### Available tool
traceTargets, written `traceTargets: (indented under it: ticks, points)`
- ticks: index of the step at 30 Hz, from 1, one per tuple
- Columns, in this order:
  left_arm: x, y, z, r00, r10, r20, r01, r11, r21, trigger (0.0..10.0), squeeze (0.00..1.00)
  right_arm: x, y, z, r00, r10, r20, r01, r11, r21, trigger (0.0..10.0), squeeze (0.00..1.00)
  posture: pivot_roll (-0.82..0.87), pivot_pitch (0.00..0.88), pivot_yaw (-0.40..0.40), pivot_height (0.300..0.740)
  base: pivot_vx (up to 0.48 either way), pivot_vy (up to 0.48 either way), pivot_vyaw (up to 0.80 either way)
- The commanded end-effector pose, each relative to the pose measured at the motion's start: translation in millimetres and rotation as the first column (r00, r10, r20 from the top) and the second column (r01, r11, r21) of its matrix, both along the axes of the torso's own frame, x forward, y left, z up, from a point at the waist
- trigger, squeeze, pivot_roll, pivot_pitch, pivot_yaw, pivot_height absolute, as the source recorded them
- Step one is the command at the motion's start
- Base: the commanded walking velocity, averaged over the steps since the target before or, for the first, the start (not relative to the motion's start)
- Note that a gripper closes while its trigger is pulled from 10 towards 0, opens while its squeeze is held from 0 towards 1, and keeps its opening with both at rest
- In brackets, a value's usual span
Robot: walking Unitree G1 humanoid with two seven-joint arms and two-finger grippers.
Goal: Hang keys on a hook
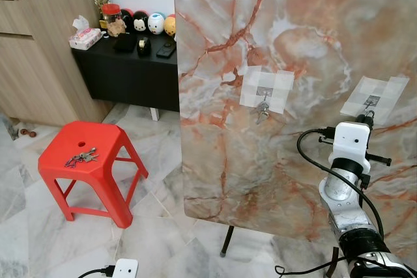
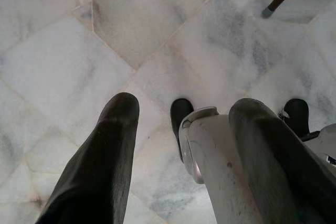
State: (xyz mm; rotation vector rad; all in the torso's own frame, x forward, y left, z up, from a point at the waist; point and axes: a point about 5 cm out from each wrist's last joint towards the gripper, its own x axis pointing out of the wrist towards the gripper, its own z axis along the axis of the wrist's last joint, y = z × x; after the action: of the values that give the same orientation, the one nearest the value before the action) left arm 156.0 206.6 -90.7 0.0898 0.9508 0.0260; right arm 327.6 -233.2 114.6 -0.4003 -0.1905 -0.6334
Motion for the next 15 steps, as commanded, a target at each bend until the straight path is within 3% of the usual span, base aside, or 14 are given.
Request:
traceTargets:
  ticks: [1, 15]
  points:
    - [-1.7, -1.1, -1.4, 1.000, -0.019, -0.021, 0.019, 1.000, 0.008, 10.0, 0.00, 3.3, -5.3, 6.5, 1.000, -0.016, 0.006, 0.016, 1.000, -0.009, 10.0, 0.00, 0.02, 0.000, -0.047, 0.740, 0.000, 0.000, 0.00]
    - [-0.3, -1.0, -0.8, 1.000, -0.012, -0.017, 0.012, 1.000, 0.008, 10.0, 0.00, 7.7, -7.7, 9.0, 1.000, -0.007, -0.009, 0.007, 1.000, 0.005, 10.0, 0.00, 0.02, 0.000, -0.046, 0.740, 0.000, 0.000, 0.00]
